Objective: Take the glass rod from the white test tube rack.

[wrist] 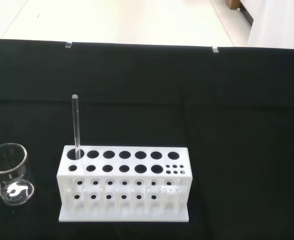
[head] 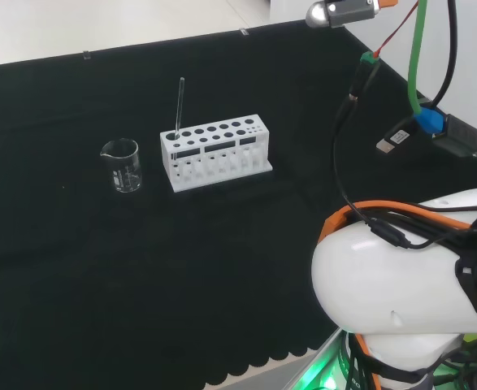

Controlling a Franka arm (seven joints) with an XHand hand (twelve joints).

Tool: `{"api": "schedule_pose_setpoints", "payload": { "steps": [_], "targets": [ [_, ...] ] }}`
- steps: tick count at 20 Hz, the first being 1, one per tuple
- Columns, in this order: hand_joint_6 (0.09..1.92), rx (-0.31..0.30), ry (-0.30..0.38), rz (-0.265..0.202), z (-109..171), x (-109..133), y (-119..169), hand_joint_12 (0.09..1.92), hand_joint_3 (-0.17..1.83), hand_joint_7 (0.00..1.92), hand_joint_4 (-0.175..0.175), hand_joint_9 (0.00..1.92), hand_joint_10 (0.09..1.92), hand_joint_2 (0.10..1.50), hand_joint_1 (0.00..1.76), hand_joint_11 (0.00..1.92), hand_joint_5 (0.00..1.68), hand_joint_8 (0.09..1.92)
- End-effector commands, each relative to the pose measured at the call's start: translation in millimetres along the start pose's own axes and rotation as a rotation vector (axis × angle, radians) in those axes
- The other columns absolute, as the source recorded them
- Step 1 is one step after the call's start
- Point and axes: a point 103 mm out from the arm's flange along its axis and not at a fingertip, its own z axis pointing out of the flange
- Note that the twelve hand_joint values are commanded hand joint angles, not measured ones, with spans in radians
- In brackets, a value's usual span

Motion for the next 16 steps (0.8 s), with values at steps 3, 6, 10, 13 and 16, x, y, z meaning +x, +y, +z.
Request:
{"api": "schedule_pose_setpoints", "payload": {
  "steps": [3, 6, 10, 13, 16],
  "targets": [
    [0.75, -0.178, -0.043, 0.138, -62.7, -24.2, -61.6, 1.38, 0.48, 0.6, -0.143, 0.65, 0.09, 1.11, 0.68, 0.05, 0.17, 0.09],
    [0.73, -0.183, -0.013, 0.127, -63.4, -22.7, -61.8, 1.39, 0.44, 0.57, -0.142, 0.63, 0.09, 1.15, 0.65, 0.01, 0.16, 0.09],
    [0.72, -0.186, 0.007, 0.125, -63.5, -28.0, -64.1, 1.39, 0.43, 0.56, -0.14, 0.62, 0.09, 1.16, 0.64, 0.0, 0.16, 0.09],
    [0.72, -0.167, 0.015, 0.138, -64.4, -38.9, -65.9, 1.39, 0.43, 0.56, -0.14, 0.62, 0.09, 1.16, 0.64, 0.0, 0.16, 0.09],
    [0.72, -0.155, 0.008, 0.133, -60.8, -32.4, -62.1, 1.39, 0.42, 0.56, -0.14, 0.62, 0.09, 1.16, 0.64, 0.0, 0.15, 0.09]
  ]
}}
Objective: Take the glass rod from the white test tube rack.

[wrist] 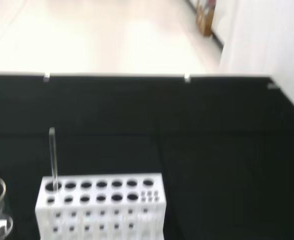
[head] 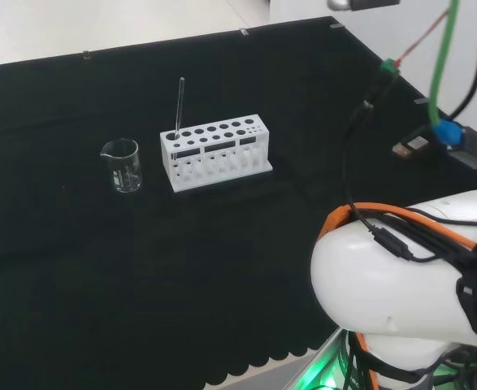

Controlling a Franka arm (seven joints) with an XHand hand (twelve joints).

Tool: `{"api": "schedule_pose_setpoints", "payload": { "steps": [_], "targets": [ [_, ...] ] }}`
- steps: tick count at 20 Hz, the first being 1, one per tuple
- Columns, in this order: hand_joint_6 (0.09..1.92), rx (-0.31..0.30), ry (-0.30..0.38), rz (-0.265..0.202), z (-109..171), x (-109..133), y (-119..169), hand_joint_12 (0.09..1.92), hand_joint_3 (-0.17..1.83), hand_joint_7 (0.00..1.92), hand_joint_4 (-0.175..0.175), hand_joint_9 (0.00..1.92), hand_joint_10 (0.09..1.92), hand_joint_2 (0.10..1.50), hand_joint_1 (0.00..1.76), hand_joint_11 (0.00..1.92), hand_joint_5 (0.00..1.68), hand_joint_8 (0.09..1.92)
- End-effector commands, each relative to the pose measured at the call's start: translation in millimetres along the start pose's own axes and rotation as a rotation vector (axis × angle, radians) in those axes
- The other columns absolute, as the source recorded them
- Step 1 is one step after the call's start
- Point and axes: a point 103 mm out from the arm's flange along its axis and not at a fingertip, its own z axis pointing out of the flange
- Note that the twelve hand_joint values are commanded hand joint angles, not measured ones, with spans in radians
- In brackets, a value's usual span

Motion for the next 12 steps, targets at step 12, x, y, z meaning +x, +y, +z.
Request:
{"api": "schedule_pose_setpoints", "payload": {
  "steps": [12],
  "targets": [
    [0.71, -0.025, 0.043, 0.022, -1.8, -5.0, -14.1, 1.38, 0.41, 0.56, -0.141, 0.62, 0.09, 1.16, 0.63, 0.0, 0.15, 0.09]
  ]
}}
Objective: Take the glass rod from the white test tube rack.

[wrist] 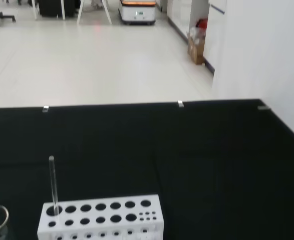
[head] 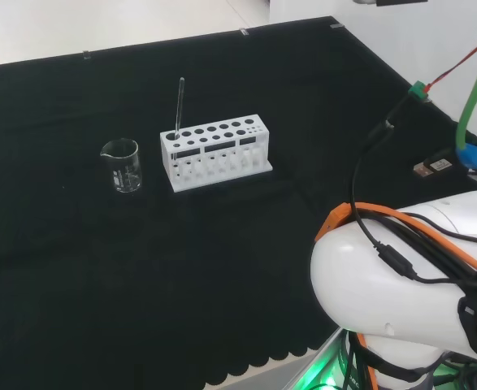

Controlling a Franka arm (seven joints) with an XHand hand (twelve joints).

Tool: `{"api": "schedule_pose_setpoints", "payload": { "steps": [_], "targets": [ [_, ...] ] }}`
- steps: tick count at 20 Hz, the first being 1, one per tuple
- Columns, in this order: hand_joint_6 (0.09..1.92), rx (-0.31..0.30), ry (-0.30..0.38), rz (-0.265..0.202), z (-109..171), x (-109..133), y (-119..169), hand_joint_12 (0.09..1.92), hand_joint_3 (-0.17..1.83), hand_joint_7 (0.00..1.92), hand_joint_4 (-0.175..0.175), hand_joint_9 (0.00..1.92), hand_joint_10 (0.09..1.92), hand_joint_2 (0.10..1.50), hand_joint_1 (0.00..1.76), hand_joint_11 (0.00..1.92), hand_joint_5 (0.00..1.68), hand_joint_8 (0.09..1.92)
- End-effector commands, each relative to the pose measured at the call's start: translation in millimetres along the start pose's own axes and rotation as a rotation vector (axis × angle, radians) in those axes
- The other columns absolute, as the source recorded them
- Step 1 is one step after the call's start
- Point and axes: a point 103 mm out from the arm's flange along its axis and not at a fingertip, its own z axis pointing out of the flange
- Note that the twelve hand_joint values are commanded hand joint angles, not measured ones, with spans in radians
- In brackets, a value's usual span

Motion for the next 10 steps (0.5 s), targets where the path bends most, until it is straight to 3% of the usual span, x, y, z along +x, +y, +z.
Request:
{"api": "schedule_pose_setpoints", "payload": {
  "steps": [1, 3, 5, 8, 10],
  "targets": [
    [0.7, 0.025, 0.009, 0.0, 12.6, 4.5, 6.6, 1.38, 0.41, 0.56, -0.141, 0.62, 0.09, 1.16, 0.63, 0.0, 0.15, 0.09],
    [0.7, 0.029, 0.0, -0.014, 14.1, 7.3, 8.2, 1.38, 0.41, 0.56, -0.141, 0.62, 0.09, 1.15, 0.63, 0.0, 0.15, 0.09],
    [0.7, 0.034, -0.029, 0.003, 15.3, 9.0, 10.2, 1.38, 0.4, 0.56, -0.141, 0.62, 0.09, 1.15, 0.63, 0.0, 0.15, 0.09],
    [0.69, 0.029, -0.025, -0.027, 15.2, 3.9, 9.2, 1.39, 0.4, 0.56, -0.142, 0.63, 0.09, 1.14, 0.63, 0.01, 0.14, 0.09],
    [0.65, 0.05, -0.05, -0.086, 16.9, 5.4, 10.2, 1.39, 0.39, 0.56, -0.146, 0.63, 0.14, 1.08, 0.69, 0.08, 0.16, 0.09]
  ]
}}
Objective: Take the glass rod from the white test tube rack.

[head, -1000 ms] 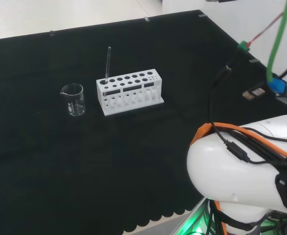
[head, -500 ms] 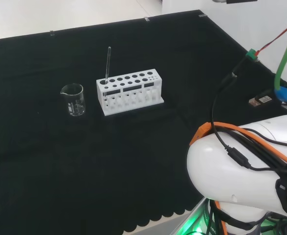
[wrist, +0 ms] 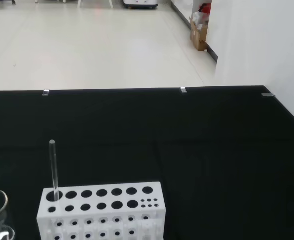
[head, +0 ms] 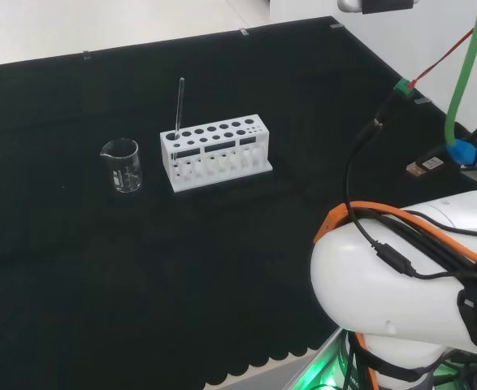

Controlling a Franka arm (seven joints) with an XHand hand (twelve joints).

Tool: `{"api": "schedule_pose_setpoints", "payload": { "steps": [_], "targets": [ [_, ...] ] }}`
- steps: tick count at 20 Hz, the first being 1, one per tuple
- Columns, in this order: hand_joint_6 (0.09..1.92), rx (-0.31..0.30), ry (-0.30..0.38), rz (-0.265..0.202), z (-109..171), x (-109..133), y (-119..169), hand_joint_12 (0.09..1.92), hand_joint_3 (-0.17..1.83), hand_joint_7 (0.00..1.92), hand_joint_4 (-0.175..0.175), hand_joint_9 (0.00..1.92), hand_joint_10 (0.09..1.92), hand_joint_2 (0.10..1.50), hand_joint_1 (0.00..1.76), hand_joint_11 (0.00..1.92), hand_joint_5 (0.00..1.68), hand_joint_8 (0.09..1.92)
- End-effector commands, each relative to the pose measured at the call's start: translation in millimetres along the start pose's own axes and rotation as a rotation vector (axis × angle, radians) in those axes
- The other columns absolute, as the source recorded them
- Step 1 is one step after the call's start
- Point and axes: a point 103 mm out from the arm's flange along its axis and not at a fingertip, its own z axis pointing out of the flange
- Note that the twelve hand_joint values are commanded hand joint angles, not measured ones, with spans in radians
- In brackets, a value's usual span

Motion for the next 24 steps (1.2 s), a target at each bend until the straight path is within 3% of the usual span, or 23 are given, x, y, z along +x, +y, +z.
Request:
{"api": "schedule_pose_setpoints", "payload": {
  "steps": [1, 3, 4, 5, 6, 11, 24],
  "targets": [
    [0.64, 0.01, -0.02, -0.086, 2.1, 2.8, 2.5, 1.39, 0.41, 0.52, -0.15, 0.58, 0.35, 1.03, 0.73, 0.13, 0.19, 0.24],
    [0.64, 0.008, -0.019, -0.109, 4.4, 23.7, 9.8, 1.39, 0.45, 0.44, -0.158, 0.52, 0.68, 0.94, 0.8, 0.24, 0.25, 0.63],
    [0.67, -0.023, 0.011, -0.053, 7.8, 20.2, 18.6, 1.38, 0.47, 0.45, -0.161, 0.53, 0.76, 0.89, 0.83, 0.3, 0.29, 0.74],
    [0.7, -0.032, 0.02, -0.038, 9.0, 19.1, 22.3, 1.37, 0.49, 0.46, -0.164, 0.55, 0.8, 0.85, 0.87, 0.35, 0.32, 0.81],
    [0.74, -0.024, 0.037, -0.07, 13.3, 22.3, 26.3, 1.36, 0.51, 0.5, -0.166, 0.59, 0.81, 0.81, 0.9, 0.4, 0.36, 0.84],
    [0.84, -0.006, 0.053, -0.106, 24.5, 33.3, 48.7, 1.32, 0.59, 0.63, -0.171, 0.71, 0.8, 0.71, 0.98, 0.53, 0.51, 0.87],
    [0.86, 0.09, 0.096, -0.211, 79.8, 49.4, 95.4, 1.26, 0.65, 0.78, -0.173, 0.87, 0.75, 0.61, 1.03, 0.73, 0.62, 0.83]
  ]
}}
